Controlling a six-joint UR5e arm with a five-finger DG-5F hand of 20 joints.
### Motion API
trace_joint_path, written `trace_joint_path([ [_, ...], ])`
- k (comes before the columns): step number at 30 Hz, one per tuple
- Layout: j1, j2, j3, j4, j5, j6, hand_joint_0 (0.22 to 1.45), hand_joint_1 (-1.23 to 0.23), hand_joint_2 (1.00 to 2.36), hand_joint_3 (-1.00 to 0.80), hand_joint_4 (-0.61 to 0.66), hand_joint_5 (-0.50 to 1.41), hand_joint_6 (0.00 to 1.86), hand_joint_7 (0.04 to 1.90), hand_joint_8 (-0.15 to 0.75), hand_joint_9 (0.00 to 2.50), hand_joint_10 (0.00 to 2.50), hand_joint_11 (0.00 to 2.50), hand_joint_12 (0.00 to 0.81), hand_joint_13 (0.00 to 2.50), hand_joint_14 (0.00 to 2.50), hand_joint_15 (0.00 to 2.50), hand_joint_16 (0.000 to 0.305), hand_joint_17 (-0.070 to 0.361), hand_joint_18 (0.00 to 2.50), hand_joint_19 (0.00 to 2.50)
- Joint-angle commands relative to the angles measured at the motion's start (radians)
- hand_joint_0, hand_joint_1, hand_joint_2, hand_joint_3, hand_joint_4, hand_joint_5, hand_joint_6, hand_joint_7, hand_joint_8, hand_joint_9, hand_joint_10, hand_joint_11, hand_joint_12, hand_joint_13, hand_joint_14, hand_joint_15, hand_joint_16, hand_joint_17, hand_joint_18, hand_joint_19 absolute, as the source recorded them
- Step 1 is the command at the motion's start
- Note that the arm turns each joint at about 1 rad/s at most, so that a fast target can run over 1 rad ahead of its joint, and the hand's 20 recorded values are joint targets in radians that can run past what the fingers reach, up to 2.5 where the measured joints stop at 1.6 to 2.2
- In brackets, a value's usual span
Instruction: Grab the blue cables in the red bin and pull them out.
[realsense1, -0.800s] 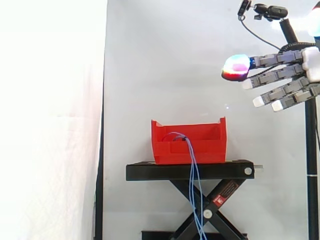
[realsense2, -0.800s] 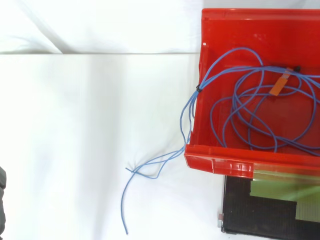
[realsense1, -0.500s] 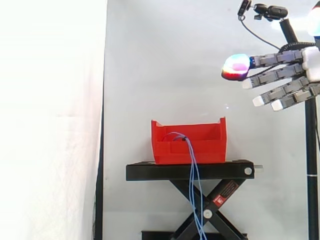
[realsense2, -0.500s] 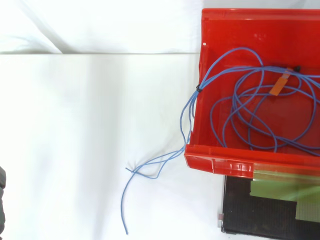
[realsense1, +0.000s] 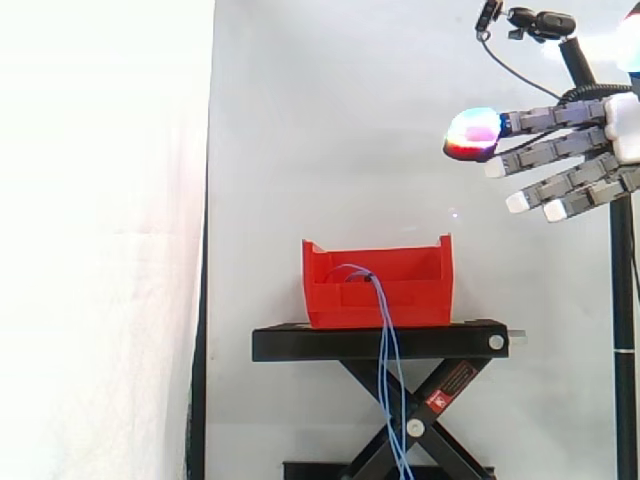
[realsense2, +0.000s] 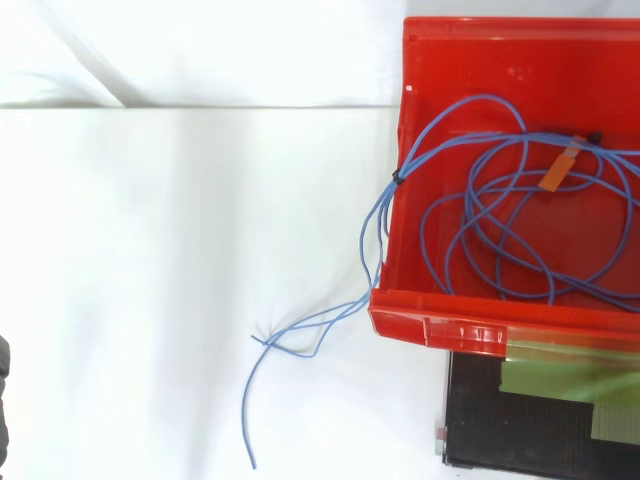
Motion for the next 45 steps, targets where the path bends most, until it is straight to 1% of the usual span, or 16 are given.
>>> trace_joint_path([
  [1, 0.000, 0.000, 0.001, 0.002, 0.000, 0.000, 0.77, -0.75, 1.00, -1.00, 0.11, 0.07, 0.00, 0.14, 0.145, 0.00, 0.00, 0.06, 0.322, 0.05, 0.01, 0.26, 0.047, 0.106, 0.04, 0.48],
  [11, 0.006, 0.000, -0.001, 0.009, 0.000, 0.000, 0.77, -0.75, 1.00, -1.00, 0.11, 0.07, 0.01, 0.14, 0.145, 0.00, 0.00, 0.05, 0.321, 0.05, 0.01, 0.26, 0.047, 0.106, 0.04, 0.48],
  [18, 0.006, 0.000, 0.001, 0.014, 0.000, 0.003, 0.77, -0.75, 1.00, -1.00, 0.11, 0.07, 0.00, 0.14, 0.146, 0.00, 0.00, 0.05, 0.321, 0.05, 0.01, 0.25, 0.047, 0.106, 0.04, 0.48],
  [21, 0.006, 0.000, 0.001, 0.029, -0.002, 0.003, 0.77, -0.75, 1.00, -1.00, 0.11, 0.07, 0.00, 0.14, 0.146, 0.00, 0.00, 0.04, 0.321, 0.05, 0.01, 0.25, 0.047, 0.106, 0.04, 0.48],
  [23, 0.005, -0.001, 0.001, 0.048, -0.002, 0.002, 0.77, -0.75, 1.00, -1.00, 0.11, 0.07, 0.01, 0.14, 0.146, 0.00, 0.00, 0.05, 0.321, 0.05, 0.01, 0.25, 0.047, 0.106, 0.04, 0.48],
  [25, 0.006, -0.001, -0.001, 0.127, 0.001, 0.000, 0.77, -0.75, 1.00, -1.00, 0.11, 0.08, 0.00, 0.14, 0.146, 0.00, 0.00, 0.04, 0.321, 0.05, 0.01, 0.25, 0.047, 0.106, 0.04, 0.48],
  [26, 0.011, -0.003, -0.001, 0.190, 0.003, -0.009, 0.77, -0.75, 1.00, -1.00, 0.11, 0.08, 0.00, 0.15, 0.146, 0.00, 0.00, 0.05, 0.321, 0.05, 0.01, 0.26, 0.047, 0.106, 0.04, 0.48],
  [28, 0.015, -0.003, -0.001, 0.210, 0.004, -0.018, 0.77, -0.75, 1.00, -1.00, 0.11, 0.08, 0.00, 0.14, 0.146, 0.00, 0.00, 0.06, 0.321, 0.05, 0.01, 0.26, 0.047, 0.106, 0.04, 0.48],
  [29, 0.021, -0.003, -0.001, 0.230, 0.006, -0.040, 0.77, -0.75, 1.00, -1.00, 0.11, 0.08, 0.00, 0.14, 0.146, 0.00, 0.00, 0.05, 0.322, 0.05, 0.01, 0.26, 0.047, 0.106, 0.04, 0.48],
  [32, 0.026, -0.003, -0.001, 0.239, 0.015, -0.070, 0.77, -0.75, 1.00, -1.00, 0.11, 0.08, 0.00, 0.14, 0.147, 0.00, 0.00, 0.05, 0.322, 0.05, 0.01, 0.26, 0.047, 0.106, 0.04, 0.48],
  [33, 0.028, -0.011, -0.001, 0.241, 0.024, -0.084, 0.77, -0.75, 1.00, -1.00, 0.11, 0.08, 0.00, 0.14, 0.146, 0.00, 0.00, 0.04, 0.322, 0.05, 0.01, 0.26, 0.047, 0.105, 0.04, 0.48],
  [35, 0.029, -0.020, 0.001, 0.242, 0.029, -0.090, 0.77, -0.75, 1.00, -1.00, 0.11, 0.08, 0.00, 0.15, 0.147, 0.00, 0.00, 0.05, 0.322, 0.05, 0.01, 0.26, 0.047, 0.105, 0.04, 0.48],
  [37, 0.029, -0.046, 0.001, 0.244, 0.030, -0.089, 0.77, -0.75, 1.00, -1.00, 0.11, 0.08, 0.00, 0.14, 0.147, 0.00, 0.00, 0.06, 0.322, 0.05, 0.01, 0.26, 0.047, 0.105, 0.04, 0.48],
  [40, 0.034, -0.055, 0.001, 0.259, 0.033, -0.095, 0.77, -0.75, 1.00, -1.00, 0.11, 0.08, 0.00, 0.14, 0.147, 0.00, 0.00, 0.06, 0.322, 0.05, 0.01, 0.26, 0.047, 0.105, 0.04, 0.48],
  [43, 0.040, -0.067, 0.001, 0.278, 0.036, -0.100, 0.77, -0.75, 1.00, -1.00, 0.11, 0.08, 0.00, 0.14, 0.147, 0.00, 0.00, 0.06, 0.322, 0.05, 0.01, 0.26, 0.047, 0.105, 0.04, 0.48],
  [45, 0.046, -0.084, 0.001, 0.284, 0.039, -0.107, 0.77, -0.75, 1.00, -1.00, 0.11, 0.08, 0.00, 0.14, 0.147, 0.00, 0.00, 0.06, 0.322, 0.05, 0.01, 0.26, 0.047, 0.105, 0.05, 0.48],
])
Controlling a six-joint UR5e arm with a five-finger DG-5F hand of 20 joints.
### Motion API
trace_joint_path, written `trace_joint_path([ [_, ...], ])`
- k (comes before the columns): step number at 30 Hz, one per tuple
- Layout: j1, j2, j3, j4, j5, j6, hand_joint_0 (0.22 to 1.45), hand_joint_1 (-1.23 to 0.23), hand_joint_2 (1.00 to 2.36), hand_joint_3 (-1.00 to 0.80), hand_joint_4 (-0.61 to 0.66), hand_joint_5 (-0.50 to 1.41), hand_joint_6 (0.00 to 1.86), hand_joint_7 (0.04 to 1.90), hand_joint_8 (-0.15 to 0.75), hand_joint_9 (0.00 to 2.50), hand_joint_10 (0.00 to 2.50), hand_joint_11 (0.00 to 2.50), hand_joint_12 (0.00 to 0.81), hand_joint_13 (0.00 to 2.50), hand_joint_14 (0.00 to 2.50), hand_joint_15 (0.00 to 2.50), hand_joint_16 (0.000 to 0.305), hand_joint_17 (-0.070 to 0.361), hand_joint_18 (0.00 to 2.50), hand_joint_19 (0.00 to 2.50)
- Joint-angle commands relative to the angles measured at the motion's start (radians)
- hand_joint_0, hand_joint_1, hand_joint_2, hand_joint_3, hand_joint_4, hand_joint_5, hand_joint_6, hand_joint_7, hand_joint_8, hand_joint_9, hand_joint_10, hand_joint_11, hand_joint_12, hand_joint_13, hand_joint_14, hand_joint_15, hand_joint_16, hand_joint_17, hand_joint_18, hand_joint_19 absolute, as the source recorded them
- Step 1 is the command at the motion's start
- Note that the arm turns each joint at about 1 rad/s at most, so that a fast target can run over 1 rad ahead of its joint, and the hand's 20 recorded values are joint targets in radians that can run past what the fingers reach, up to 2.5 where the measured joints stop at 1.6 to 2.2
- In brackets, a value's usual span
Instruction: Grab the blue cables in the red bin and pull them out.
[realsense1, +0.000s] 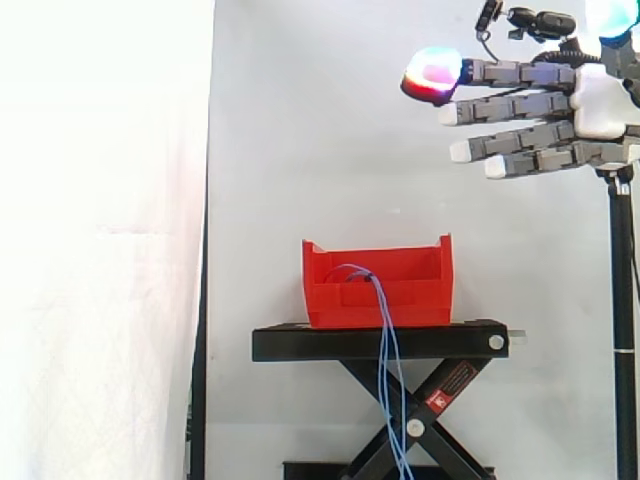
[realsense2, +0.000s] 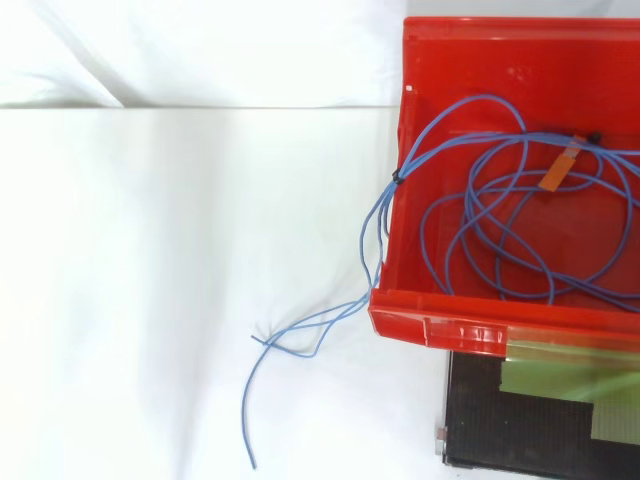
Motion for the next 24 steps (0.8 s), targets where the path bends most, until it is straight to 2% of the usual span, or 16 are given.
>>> trace_joint_path([
  [1, 0.012, -0.034, 0.000, 0.017, 0.009, -0.015, 0.77, -0.75, 1.00, -1.00, 0.11, 0.08, 0.01, 0.14, 0.147, 0.00, 0.00, 0.05, 0.322, 0.05, 0.01, 0.26, 0.047, 0.106, 0.05, 0.49],
  [5, 0.017, -0.061, 0.000, 0.024, 0.009, -0.017, 0.77, -0.75, 1.00, -1.00, 0.11, 0.09, 0.00, 0.15, 0.147, 0.00, 0.00, 0.06, 0.321, 0.05, 0.01, 0.26, 0.047, 0.105, 0.05, 0.49],
  [8, 0.022, -0.098, 0.017, 0.038, 0.009, -0.017, 0.77, -0.75, 1.00, -1.00, 0.11, 0.09, 0.00, 0.14, 0.148, 0.00, 0.00, 0.05, 0.322, 0.06, 0.01, 0.26, 0.047, 0.105, 0.05, 0.49],
  [13, 0.023, -0.160, 0.071, 0.018, 0.006, -0.015, 0.77, -0.75, 1.00, -1.00, 0.12, 0.09, 0.00, 0.15, 0.152, 0.00, 0.00, 0.07, 0.322, 0.06, 0.01, 0.27, 0.047, 0.105, 0.05, 0.49],
  [14, 0.026, -0.192, 0.089, 0.015, 0.004, -0.015, 0.77, -0.75, 1.00, -1.00, 0.12, 0.10, 0.00, 0.15, 0.152, 0.00, 0.00, 0.06, 0.322, 0.06, 0.01, 0.26, 0.047, 0.105, 0.05, 0.49],
  [19, 0.028, -0.269, 0.146, 0.010, -0.004, -0.015, 0.77, -0.75, 1.00, -1.00, 0.12, 0.10, 0.00, 0.15, 0.155, 0.01, 0.00, 0.06, 0.322, 0.06, 0.01, 0.26, 0.047, 0.105, 0.05, 0.49],
  [24, 0.037, -0.269, 0.146, -0.010, 0.002, -0.047, 0.77, -0.75, 1.00, -1.00, 0.12, 0.10, 0.00, 0.14, 0.157, 0.02, 0.00, 0.07, 0.322, 0.07, 0.01, 0.26, 0.047, 0.105, 0.05, 0.49],
])
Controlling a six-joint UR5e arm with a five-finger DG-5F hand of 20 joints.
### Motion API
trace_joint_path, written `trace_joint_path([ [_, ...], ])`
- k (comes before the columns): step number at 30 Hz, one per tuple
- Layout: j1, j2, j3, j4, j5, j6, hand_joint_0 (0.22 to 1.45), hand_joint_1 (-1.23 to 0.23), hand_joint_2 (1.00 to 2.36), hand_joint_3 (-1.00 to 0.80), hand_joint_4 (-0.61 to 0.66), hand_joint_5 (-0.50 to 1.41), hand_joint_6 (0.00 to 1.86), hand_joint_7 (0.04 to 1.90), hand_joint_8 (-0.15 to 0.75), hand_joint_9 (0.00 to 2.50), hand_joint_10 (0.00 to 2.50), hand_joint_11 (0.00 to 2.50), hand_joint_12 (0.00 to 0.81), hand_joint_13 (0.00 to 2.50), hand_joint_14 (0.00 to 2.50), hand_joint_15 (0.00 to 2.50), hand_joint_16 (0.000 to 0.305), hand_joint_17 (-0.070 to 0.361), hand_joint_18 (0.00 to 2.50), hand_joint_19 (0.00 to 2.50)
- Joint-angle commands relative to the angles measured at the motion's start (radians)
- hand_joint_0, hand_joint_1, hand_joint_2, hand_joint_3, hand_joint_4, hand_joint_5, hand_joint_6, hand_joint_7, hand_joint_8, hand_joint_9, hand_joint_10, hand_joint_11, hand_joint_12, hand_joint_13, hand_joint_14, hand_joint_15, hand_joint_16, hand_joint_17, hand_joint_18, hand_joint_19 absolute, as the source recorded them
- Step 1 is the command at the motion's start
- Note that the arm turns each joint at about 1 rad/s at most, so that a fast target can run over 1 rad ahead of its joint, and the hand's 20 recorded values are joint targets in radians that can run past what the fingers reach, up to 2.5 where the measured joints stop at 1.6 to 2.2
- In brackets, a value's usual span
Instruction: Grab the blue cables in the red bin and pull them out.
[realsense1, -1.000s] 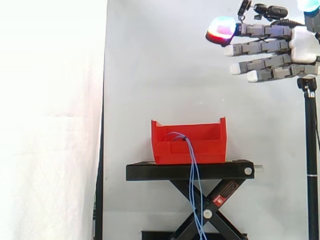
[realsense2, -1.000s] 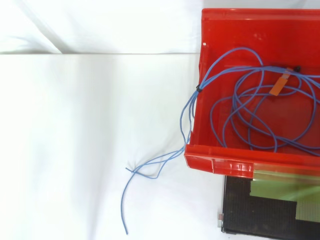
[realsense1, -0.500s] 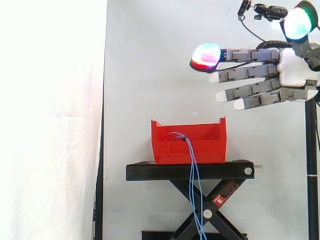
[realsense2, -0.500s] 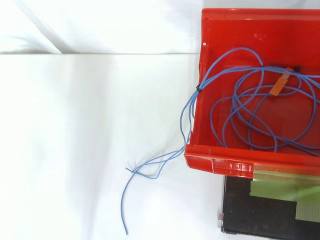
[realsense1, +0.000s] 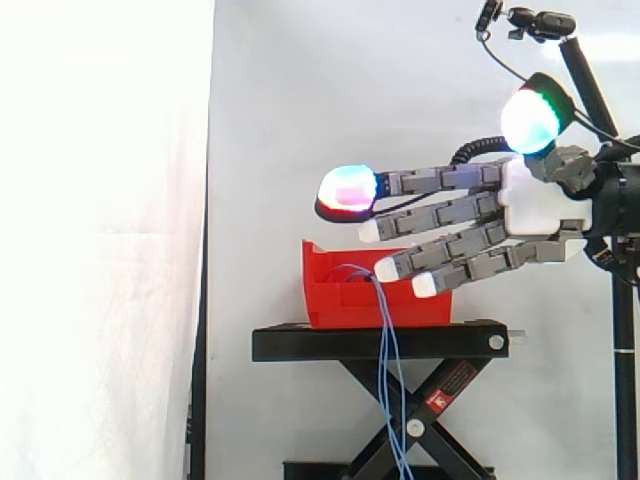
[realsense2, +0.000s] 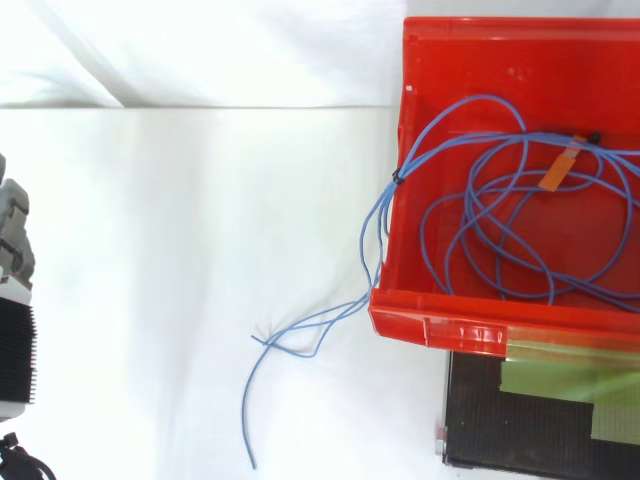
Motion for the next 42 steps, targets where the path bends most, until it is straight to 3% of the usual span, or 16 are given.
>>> trace_joint_path([
  [1, 0.006, -0.006, 0.005, -0.026, 0.002, -0.035, 0.77, -0.75, 1.00, -1.00, 0.12, 0.10, 0.01, 0.15, 0.158, 0.02, 0.00, 0.07, 0.322, 0.07, 0.01, 0.26, 0.047, 0.105, 0.05, 0.49],
  [5, 0.016, -0.008, 0.005, -0.026, 0.011, -0.073, 0.77, -0.76, 1.00, -1.00, 0.13, 0.12, 0.01, 0.14, 0.162, 0.04, 0.00, 0.05, 0.323, 0.09, 0.01, 0.25, 0.047, 0.106, 0.08, 0.48],
  [15, 0.045, -0.008, 0.006, -0.011, 0.097, -0.153, 0.77, -0.76, 1.00, -1.00, 0.13, 0.13, 0.00, 0.14, 0.165, 0.06, 0.00, 0.06, 0.323, 0.09, 0.01, 0.25, 0.047, 0.105, 0.08, 0.47],
  [27, 0.060, -0.008, 0.005, -0.009, 0.102, -0.224, 0.78, -0.76, 1.00, -1.00, 0.12, 0.16, 0.00, 0.14, 0.173, 0.08, 0.00, 0.06, 0.322, 0.10, 0.01, 0.25, 0.046, 0.104, 0.09, 0.48],
  [32, 0.069, -0.009, 0.006, -0.009, 0.129, -0.233, 0.78, -0.76, 1.00, -1.00, 0.12, 0.17, 0.00, 0.14, 0.175, 0.09, 0.00, 0.06, 0.321, 0.11, 0.01, 0.25, 0.046, 0.104, 0.10, 0.47],
  [36, 0.071, -0.075, 0.040, -0.016, 0.129, -0.224, 0.78, -0.76, 1.00, -1.00, 0.12, 0.17, 0.00, 0.14, 0.175, 0.10, 0.00, 0.06, 0.322, 0.11, 0.01, 0.25, 0.046, 0.104, 0.10, 0.47],
  [38, 0.071, -0.135, 0.103, -0.043, 0.112, -0.205, 0.78, -0.76, 1.00, -1.00, 0.12, 0.17, 0.00, 0.14, 0.175, 0.10, 0.00, 0.07, 0.322, 0.11, 0.01, 0.25, 0.046, 0.104, 0.10, 0.47],
  [40, 0.071, -0.163, 0.141, -0.071, 0.080, -0.185, 0.78, -0.76, 1.00, -1.00, 0.12, 0.17, 0.00, 0.15, 0.176, 0.10, 0.00, 0.07, 0.322, 0.11, 0.01, 0.25, 0.046, 0.104, 0.10, 0.47],
  [42, 0.071, -0.178, 0.164, -0.086, 0.071, -0.182, 0.78, -0.76, 1.00, -1.00, 0.12, 0.17, 0.00, 0.14, 0.177, 0.10, 0.00, 0.07, 0.322, 0.11, 0.01, 0.25, 0.046, 0.104, 0.10, 0.47],
])
